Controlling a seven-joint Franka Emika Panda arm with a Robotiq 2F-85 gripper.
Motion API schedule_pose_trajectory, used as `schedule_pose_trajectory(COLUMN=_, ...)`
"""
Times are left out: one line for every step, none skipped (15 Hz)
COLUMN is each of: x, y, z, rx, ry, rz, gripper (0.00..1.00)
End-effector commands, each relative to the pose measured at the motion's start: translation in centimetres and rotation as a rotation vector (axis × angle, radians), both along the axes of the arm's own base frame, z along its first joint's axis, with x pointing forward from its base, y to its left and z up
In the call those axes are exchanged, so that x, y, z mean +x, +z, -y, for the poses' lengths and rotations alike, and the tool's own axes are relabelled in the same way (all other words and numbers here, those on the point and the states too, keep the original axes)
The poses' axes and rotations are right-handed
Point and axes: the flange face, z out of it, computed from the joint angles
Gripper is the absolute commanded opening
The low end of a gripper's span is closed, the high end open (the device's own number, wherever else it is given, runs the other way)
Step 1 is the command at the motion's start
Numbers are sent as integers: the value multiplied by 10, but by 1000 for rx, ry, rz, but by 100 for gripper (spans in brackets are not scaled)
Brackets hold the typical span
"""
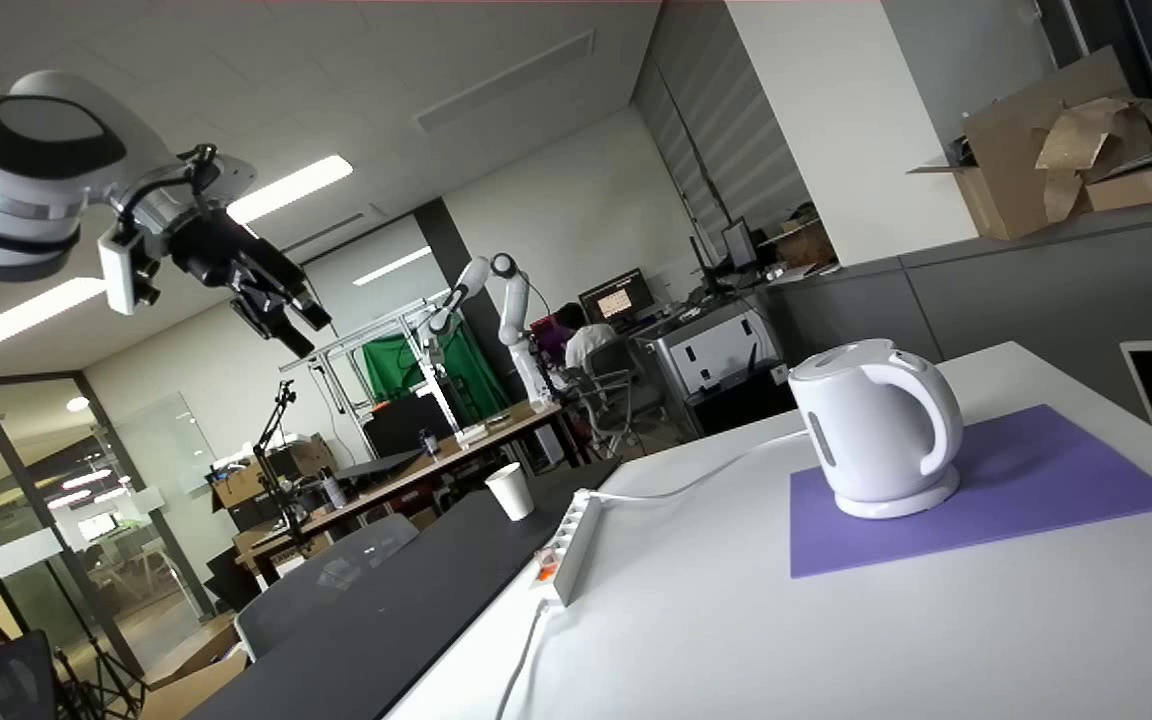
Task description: Press the switch on the adapter
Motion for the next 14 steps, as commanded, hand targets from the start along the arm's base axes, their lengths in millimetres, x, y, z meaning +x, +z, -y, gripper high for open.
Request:
schedule_pose_trajectory(x=46, y=-29, z=19, rx=19, ry=-12, rz=56, gripper=100)
schedule_pose_trajectory(x=60, y=-41, z=24, rx=25, ry=-9, rz=60, gripper=100)
schedule_pose_trajectory(x=75, y=-53, z=28, rx=30, ry=-3, rz=55, gripper=100)
schedule_pose_trajectory(x=88, y=-68, z=31, rx=30, ry=10, rz=42, gripper=100)
schedule_pose_trajectory(x=101, y=-82, z=33, rx=33, ry=20, rz=29, gripper=100)
schedule_pose_trajectory(x=114, y=-99, z=34, rx=29, ry=37, rz=6, gripper=100)
schedule_pose_trajectory(x=125, y=-114, z=34, rx=24, ry=56, rz=-19, gripper=100)
schedule_pose_trajectory(x=135, y=-128, z=34, rx=15, ry=77, rz=-45, gripper=100)
schedule_pose_trajectory(x=144, y=-141, z=32, rx=9, ry=110, rz=-76, gripper=100)
schedule_pose_trajectory(x=152, y=-154, z=29, rx=4, ry=151, rz=-110, gripper=100)
schedule_pose_trajectory(x=160, y=-165, z=26, rx=4, ry=190, rz=-140, gripper=100)
schedule_pose_trajectory(x=167, y=-176, z=23, rx=2, ry=240, rz=-172, gripper=100)
schedule_pose_trajectory(x=173, y=-185, z=19, rx=3, ry=288, rz=-204, gripper=100)
schedule_pose_trajectory(x=177, y=-194, z=15, rx=1, ry=341, rz=-240, gripper=100)
